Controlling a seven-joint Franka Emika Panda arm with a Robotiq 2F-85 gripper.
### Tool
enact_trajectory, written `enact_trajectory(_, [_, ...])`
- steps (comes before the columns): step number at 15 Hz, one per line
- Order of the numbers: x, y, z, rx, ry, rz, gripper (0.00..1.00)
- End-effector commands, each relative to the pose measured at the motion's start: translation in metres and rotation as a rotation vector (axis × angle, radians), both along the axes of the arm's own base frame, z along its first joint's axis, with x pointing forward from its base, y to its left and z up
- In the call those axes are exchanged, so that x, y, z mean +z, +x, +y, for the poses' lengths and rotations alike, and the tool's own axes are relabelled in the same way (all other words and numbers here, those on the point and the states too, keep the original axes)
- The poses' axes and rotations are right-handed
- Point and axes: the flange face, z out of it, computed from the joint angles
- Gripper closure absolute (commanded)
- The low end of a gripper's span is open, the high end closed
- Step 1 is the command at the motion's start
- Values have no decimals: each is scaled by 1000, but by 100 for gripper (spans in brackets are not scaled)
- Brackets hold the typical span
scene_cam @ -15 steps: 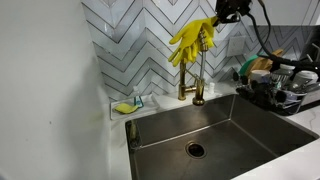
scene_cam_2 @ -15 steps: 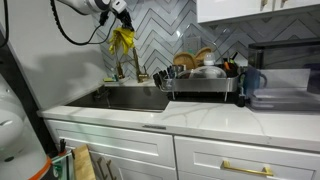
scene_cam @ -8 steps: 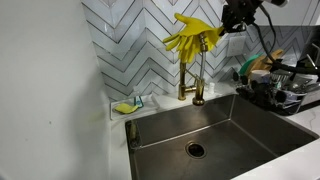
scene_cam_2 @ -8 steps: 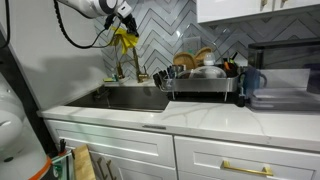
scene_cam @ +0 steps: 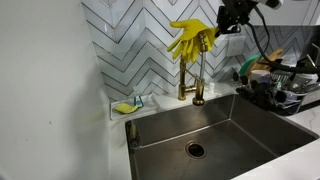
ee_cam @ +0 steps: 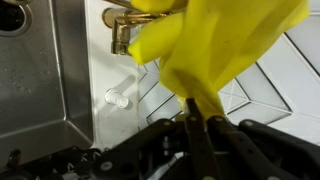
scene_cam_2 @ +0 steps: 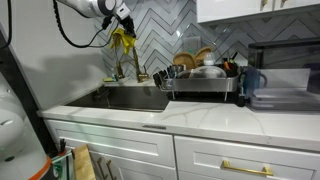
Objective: Hang the yellow gloves over the faucet
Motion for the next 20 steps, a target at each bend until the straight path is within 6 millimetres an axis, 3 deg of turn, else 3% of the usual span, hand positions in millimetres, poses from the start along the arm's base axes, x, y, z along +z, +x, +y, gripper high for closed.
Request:
enact_trajectory(1, [1,-3,5,15,27,26,61])
enact_trajectory(9, [-2,-4,6,18,41,56,2])
enact_trajectory(16, [2,-6,-14,75,6,104,0])
enact_trajectory(20, [15,-11,-32,233,5,133,0])
